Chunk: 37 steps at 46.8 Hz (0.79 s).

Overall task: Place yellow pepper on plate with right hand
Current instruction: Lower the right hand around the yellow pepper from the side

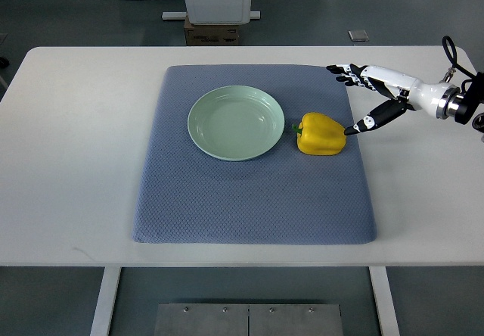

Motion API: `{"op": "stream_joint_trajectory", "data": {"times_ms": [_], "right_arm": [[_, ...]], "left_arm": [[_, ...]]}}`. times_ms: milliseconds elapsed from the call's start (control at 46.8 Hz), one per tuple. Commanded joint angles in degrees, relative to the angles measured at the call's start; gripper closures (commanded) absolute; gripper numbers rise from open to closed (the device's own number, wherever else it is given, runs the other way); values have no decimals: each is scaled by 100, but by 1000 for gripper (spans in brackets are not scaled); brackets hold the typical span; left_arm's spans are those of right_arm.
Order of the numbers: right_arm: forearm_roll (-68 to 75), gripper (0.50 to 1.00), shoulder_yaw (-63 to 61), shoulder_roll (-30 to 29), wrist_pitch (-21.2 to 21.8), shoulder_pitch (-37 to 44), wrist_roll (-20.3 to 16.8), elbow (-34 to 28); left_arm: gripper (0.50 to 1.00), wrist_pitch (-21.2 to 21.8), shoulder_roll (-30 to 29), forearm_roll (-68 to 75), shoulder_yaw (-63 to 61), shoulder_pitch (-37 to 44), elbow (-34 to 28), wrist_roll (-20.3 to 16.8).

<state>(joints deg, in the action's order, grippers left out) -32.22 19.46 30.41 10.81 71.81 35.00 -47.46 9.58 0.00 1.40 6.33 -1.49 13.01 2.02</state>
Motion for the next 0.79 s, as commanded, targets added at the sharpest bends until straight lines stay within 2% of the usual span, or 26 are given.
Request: {"op": "stream_joint_trajectory", "data": {"times_ms": [0,342,599,770], "right_arm": [[-39,500,181,-18,-44,-1,0,9],[-426,500,348,-176,-70,-1,0,141],[-426,500,779,-589,-861,-53,0,229],[-417,505,797,-712,-941,-89,0,290]], "left_arm": [[500,0,0,0,0,0,0,0],[500,0,0,0,0,0,0,0],[500,0,0,0,0,0,0,0],[500,0,0,0,0,0,0,0]]}}
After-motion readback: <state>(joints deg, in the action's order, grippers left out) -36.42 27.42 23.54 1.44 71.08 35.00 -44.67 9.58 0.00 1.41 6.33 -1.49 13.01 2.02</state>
